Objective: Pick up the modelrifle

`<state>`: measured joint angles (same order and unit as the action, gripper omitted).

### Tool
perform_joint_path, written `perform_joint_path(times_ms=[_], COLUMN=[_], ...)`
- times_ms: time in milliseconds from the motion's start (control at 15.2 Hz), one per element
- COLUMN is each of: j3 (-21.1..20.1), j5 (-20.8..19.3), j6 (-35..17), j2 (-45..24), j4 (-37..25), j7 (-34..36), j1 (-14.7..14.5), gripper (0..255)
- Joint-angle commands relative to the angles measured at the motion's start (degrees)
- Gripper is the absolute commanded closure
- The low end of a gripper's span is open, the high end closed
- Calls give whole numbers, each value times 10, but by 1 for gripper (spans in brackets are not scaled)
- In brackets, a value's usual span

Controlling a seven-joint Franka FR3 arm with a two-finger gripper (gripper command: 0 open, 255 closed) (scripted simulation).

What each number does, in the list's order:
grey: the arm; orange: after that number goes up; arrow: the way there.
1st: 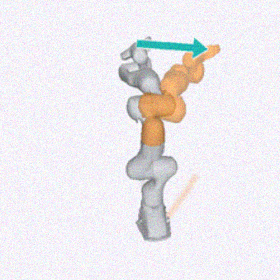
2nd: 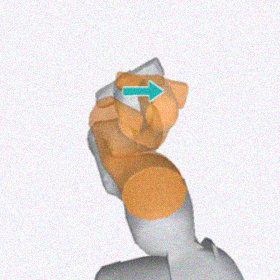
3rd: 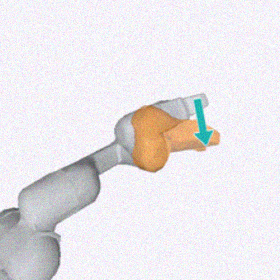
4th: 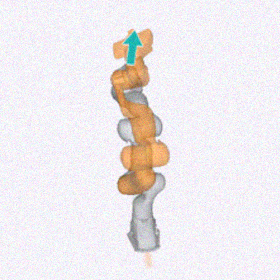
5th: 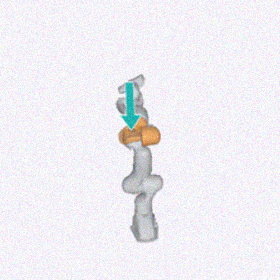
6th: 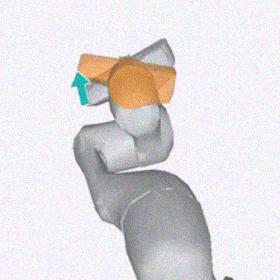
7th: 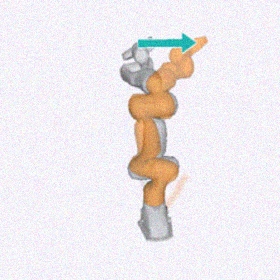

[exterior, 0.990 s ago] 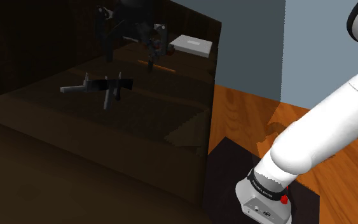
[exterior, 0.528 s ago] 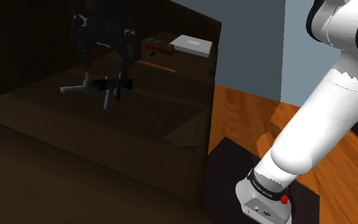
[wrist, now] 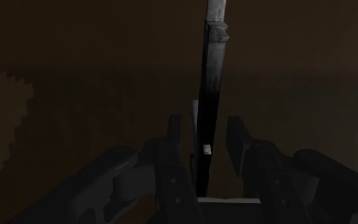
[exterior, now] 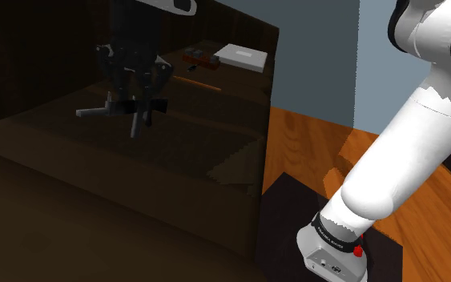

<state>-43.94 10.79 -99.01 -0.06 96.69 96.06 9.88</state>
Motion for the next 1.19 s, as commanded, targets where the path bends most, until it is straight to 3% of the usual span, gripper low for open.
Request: perform_joint_path(times_ms=[0,462,1122], j3=[0,0,-4], j5=[0,0,-17], j6=[-1,-1,77], j2=[0,0,-22], j4=[0,1,-96], j7=[0,-1,23], j1=[0,0,-5], gripper=[255,255,255])
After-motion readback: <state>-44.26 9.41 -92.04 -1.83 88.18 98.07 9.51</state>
